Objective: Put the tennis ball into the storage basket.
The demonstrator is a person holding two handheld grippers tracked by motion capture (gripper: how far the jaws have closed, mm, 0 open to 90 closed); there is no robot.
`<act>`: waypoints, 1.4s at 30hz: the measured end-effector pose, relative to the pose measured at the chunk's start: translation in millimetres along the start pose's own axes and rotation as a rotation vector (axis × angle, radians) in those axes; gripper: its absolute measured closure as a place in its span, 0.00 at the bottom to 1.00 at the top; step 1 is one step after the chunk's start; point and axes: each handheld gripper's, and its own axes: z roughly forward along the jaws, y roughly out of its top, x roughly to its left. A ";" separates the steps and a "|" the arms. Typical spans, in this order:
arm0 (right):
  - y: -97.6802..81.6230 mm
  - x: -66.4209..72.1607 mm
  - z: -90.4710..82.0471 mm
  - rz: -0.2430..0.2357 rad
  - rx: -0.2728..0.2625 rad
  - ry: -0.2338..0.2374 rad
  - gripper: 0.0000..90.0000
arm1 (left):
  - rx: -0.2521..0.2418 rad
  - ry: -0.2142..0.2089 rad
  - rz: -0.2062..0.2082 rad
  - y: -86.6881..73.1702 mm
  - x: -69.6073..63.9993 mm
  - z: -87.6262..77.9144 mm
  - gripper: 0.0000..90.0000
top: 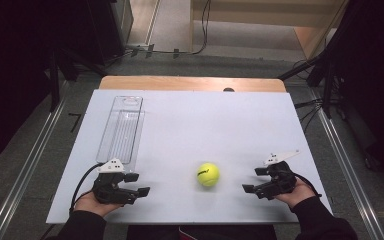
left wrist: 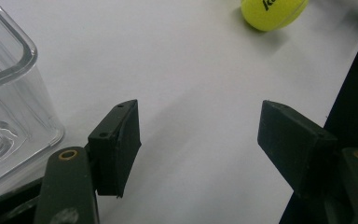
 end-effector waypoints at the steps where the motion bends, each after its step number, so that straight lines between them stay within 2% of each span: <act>1: 0.1 0.0 0.0 -0.001 0.000 0.000 0.14 | -0.001 0.001 -0.003 0.0 -0.2 -0.1 0.34; 28: -0.8 1.1 2.6 -0.004 0.018 -0.014 0.14 | 0.003 0.007 0.006 1.2 2.2 0.7 0.34; 33: -0.9 0.6 4.0 0.010 0.033 -0.003 0.14 | 0.008 0.004 0.005 1.8 2.5 1.9 0.31; 42: 0.1 2.5 4.3 0.001 0.027 0.003 0.14 | 0.014 0.001 0.009 2.8 2.4 2.8 0.31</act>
